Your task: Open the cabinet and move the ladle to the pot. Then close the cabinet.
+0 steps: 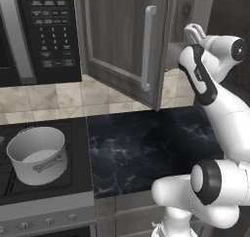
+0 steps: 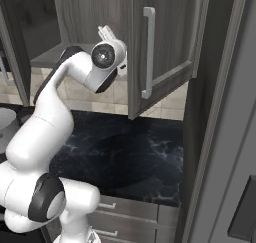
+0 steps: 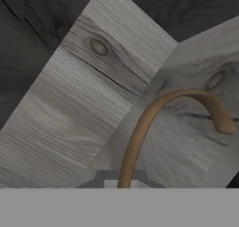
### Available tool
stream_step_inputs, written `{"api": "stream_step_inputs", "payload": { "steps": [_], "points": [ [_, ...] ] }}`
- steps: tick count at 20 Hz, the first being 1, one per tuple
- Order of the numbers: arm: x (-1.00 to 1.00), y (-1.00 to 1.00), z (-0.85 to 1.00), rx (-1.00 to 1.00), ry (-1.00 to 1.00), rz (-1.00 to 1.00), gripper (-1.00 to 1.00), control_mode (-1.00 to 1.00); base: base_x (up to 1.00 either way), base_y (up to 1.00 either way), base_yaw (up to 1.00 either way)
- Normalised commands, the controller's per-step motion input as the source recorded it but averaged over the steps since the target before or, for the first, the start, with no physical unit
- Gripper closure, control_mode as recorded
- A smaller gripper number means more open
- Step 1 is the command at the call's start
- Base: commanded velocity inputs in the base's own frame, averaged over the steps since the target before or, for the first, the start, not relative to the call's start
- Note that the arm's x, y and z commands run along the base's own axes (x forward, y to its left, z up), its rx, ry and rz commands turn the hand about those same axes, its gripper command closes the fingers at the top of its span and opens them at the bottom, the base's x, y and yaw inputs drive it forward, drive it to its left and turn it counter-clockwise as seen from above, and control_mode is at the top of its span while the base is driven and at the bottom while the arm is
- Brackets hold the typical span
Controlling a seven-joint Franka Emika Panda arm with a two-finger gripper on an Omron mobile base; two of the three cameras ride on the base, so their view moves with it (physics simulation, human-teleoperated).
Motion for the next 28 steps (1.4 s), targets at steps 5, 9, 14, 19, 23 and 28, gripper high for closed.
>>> {"api": "stream_step_inputs", "payload": {
  "steps": [5, 9, 14, 19, 23, 28],
  "points": [
    [-0.47, 0.0, 0.09, 0.0, 0.01, -0.01, 1.0, -1.0, 0.0, 0.0, 0.0],
    [-0.51, 0.0, 0.08, 0.0, 0.0, 0.0, 1.0, -1.0, 0.0, 0.0, 0.0],
    [-0.55, 0.03, 0.02, 0.0, 0.0, 0.0, 1.0, -1.0, 0.0, 0.0, 0.0],
    [-0.56, 0.06, 0.05, 0.0, 0.0, -0.01, 1.0, -1.0, 0.0, 0.0, 0.0],
    [-0.44, 0.12, 0.1, 0.0, 0.0, -0.01, 1.0, -1.0, 0.0, 0.0, 0.0],
    [-0.48, 0.05, 0.1, 0.0, 0.0, -0.01, 1.0, -1.0, 0.0, 0.0, 0.0]
  ]
}}
